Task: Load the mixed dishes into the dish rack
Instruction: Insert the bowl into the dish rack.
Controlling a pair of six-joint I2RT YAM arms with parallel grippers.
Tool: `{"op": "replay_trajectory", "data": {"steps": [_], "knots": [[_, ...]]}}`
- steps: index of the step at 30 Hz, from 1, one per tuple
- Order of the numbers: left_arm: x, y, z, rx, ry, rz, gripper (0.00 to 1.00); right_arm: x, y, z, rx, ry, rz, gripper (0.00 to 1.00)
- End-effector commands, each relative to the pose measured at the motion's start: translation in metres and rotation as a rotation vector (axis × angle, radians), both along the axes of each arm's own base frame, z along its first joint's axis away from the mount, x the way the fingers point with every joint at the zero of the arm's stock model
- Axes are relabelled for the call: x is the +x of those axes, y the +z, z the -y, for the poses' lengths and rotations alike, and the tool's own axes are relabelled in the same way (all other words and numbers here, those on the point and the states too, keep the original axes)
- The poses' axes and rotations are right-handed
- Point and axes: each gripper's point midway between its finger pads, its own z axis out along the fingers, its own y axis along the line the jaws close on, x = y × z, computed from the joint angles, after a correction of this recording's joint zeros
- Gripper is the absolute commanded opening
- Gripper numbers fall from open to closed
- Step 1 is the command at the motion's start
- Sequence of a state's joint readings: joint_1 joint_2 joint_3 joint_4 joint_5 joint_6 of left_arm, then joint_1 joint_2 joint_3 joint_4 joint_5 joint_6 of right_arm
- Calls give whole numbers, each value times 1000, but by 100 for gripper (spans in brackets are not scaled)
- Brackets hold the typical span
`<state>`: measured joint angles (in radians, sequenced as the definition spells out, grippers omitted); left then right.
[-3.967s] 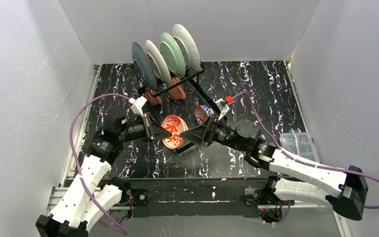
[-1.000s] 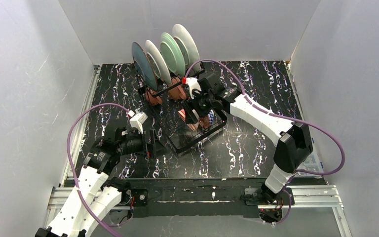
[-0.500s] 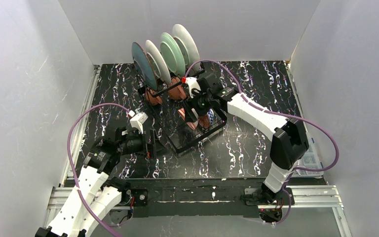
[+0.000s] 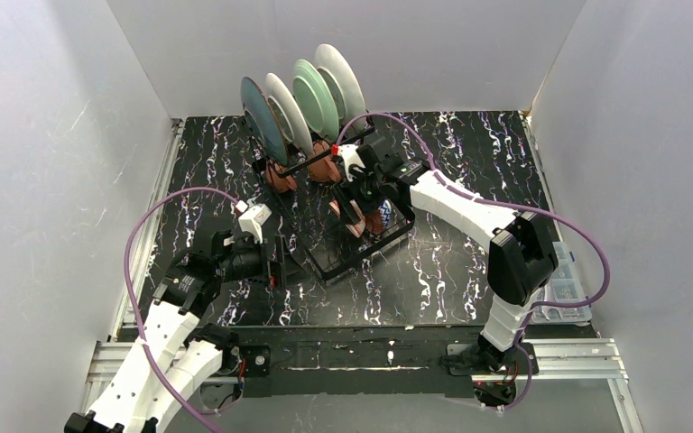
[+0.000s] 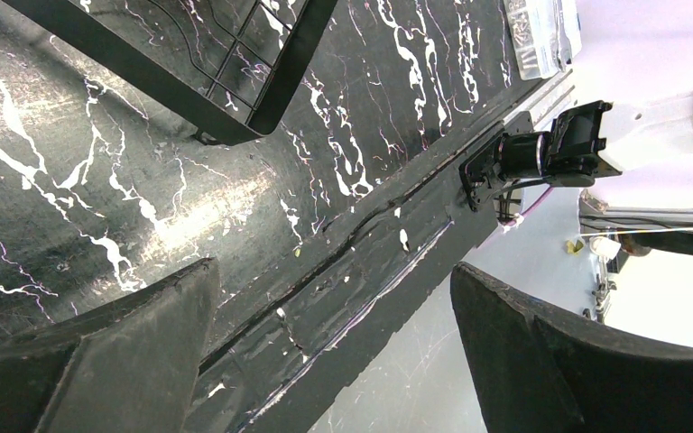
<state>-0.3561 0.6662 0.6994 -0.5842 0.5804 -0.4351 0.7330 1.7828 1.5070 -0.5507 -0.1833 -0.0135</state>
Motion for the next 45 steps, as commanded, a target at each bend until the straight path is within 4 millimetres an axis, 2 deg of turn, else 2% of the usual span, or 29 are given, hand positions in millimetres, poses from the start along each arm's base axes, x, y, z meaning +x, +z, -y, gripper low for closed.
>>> {"op": "replay_trajectory", "data": {"steps": [1,11,21,37,45], "knots": [[-4,-2,2,-6,-21,-11,98,10,6,-4,24,5,50,13],[-3,-3,2,-5,-22,-14,98,-1,12,-13,85,49,19,13],[-3,-3,2,-4,-22,-17,98,-10,7,-19,132,56,-34,13],[-3,-4,2,-2,-20,-20,98,-17,-13,-25,151,47,-103,15],[-3,-4,2,-1,-19,-21,98,-27,-23,-29,176,63,-152,15]]}}
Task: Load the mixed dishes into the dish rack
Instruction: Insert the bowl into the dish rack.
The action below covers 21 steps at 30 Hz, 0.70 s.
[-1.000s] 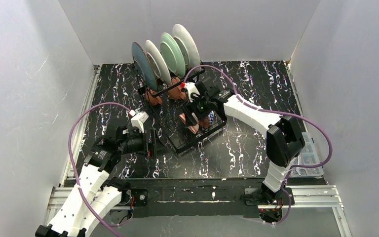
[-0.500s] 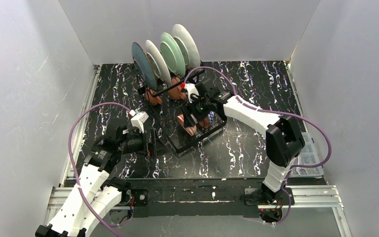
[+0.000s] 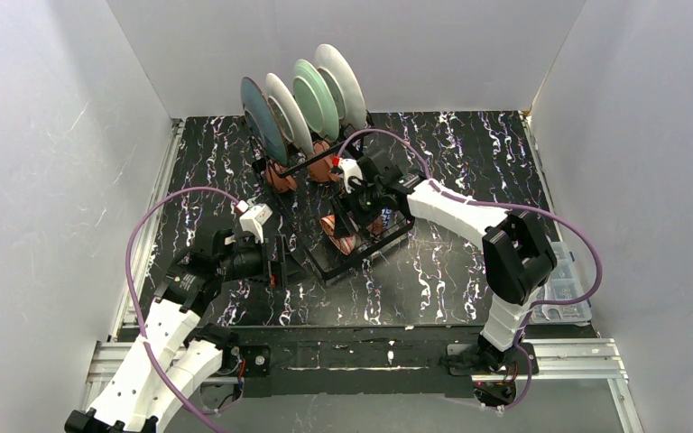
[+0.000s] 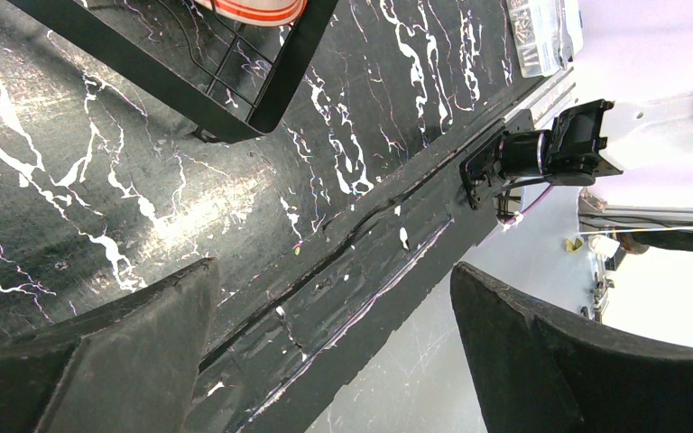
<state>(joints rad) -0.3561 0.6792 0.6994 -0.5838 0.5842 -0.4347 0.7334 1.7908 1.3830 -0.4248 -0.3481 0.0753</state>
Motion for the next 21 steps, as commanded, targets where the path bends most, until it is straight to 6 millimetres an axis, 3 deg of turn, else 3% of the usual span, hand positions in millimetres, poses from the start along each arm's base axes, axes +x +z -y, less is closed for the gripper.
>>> {"op": "replay_trajectory", "data": {"steps": [1,7,14,17,21], "knots": [[-3,-3,1,-3,-15,-11,98,0,0,-12,66,18,-13,16],[-3,-3,1,-3,-15,-14,98,-5,-10,-12,69,13,-38,19],[-3,-3,1,-3,-17,-16,98,0,-10,-10,50,3,-19,31],[-3,-3,1,-3,-16,-15,98,2,-9,-9,42,-4,-11,49],[-3,-3,1,-4,-18,-13,98,4,-6,-8,39,-16,1,63]]}}
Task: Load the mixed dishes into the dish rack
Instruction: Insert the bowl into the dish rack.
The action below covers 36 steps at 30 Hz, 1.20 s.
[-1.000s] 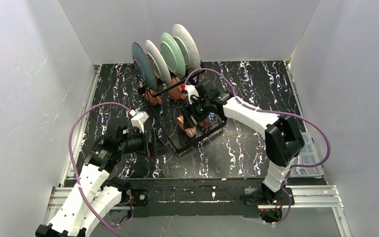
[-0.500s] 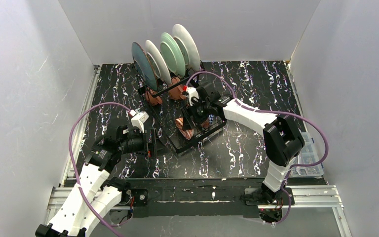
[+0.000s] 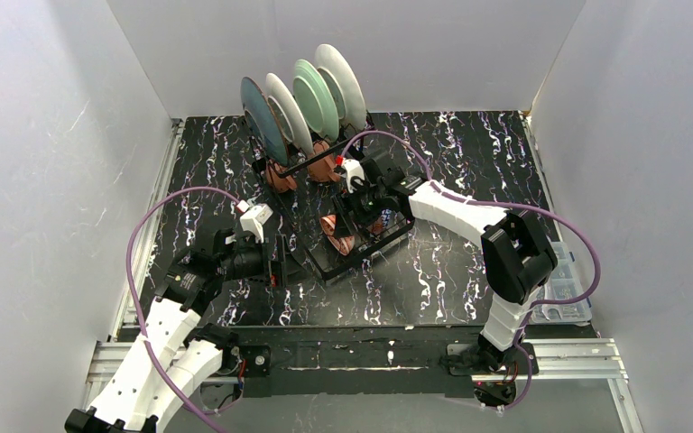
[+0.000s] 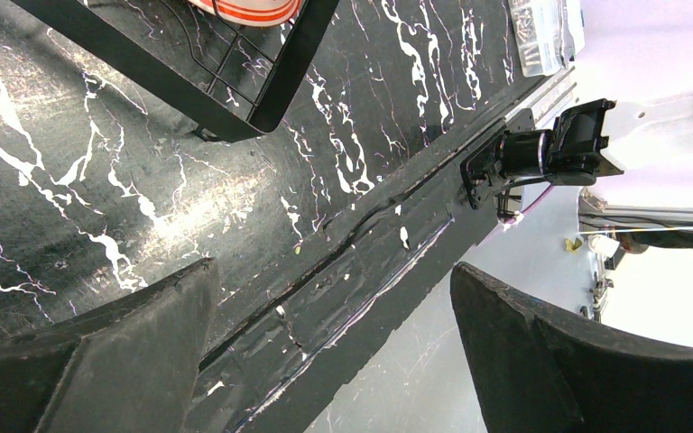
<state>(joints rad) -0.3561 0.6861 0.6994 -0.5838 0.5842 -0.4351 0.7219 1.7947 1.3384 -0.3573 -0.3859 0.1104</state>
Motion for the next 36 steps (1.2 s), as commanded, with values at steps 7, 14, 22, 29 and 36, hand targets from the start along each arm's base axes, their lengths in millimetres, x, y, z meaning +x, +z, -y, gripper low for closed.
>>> {"op": "replay_trajectory", "data": {"steps": [7,14,22,29,36], "knots": [[-4,-2,1,-7,-19,-9,98,8,3,-5,-9,-19,38,80],[-4,-1,2,-8,-22,-6,98,10,6,-5,-7,-24,46,98],[-4,-1,2,-10,-23,-6,98,10,15,-6,-1,-32,65,98],[-4,-1,2,-11,-23,-9,98,19,31,-1,-41,-78,139,98],[-4,-2,2,-10,-25,-11,98,22,41,2,-86,-118,199,98]]}}
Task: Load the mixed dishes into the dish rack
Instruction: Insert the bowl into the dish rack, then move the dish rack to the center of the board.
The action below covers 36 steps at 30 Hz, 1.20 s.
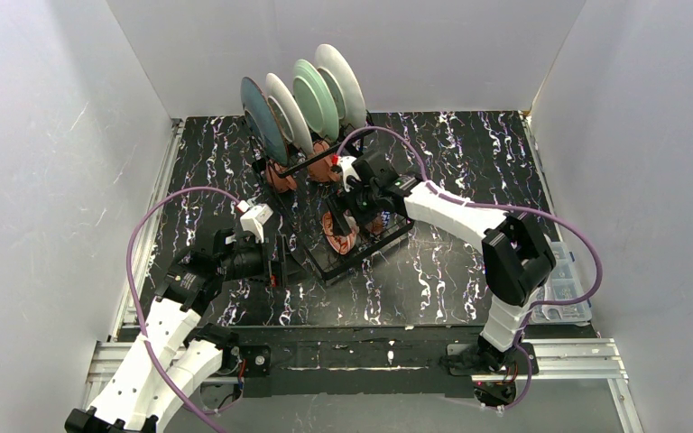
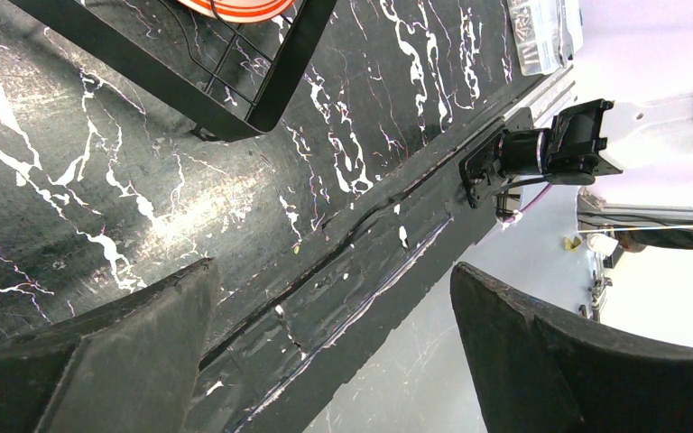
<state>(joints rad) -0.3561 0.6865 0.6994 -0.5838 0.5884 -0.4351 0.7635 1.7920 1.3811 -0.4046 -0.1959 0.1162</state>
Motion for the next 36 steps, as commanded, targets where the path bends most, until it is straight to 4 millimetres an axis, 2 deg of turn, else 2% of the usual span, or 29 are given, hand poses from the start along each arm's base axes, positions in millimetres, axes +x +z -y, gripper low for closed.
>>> {"op": "replay_trajectory", "data": {"steps": [1,5,21,29,36], "knots": [[-3,-2,2,-7,-21,-10,98,9,42,-4,16,-25,118,98],[-4,-2,2,-9,-22,-10,98,9,55,-7,17,-26,153,98],[-2,-3,0,5,-4,-13,98,12,77,-5,31,-46,199,98],[0,-6,-2,17,9,-22,98,11,108,0,67,-57,255,98],[4,-9,-5,40,38,-29,98,20,129,17,28,-105,320,98]]}}
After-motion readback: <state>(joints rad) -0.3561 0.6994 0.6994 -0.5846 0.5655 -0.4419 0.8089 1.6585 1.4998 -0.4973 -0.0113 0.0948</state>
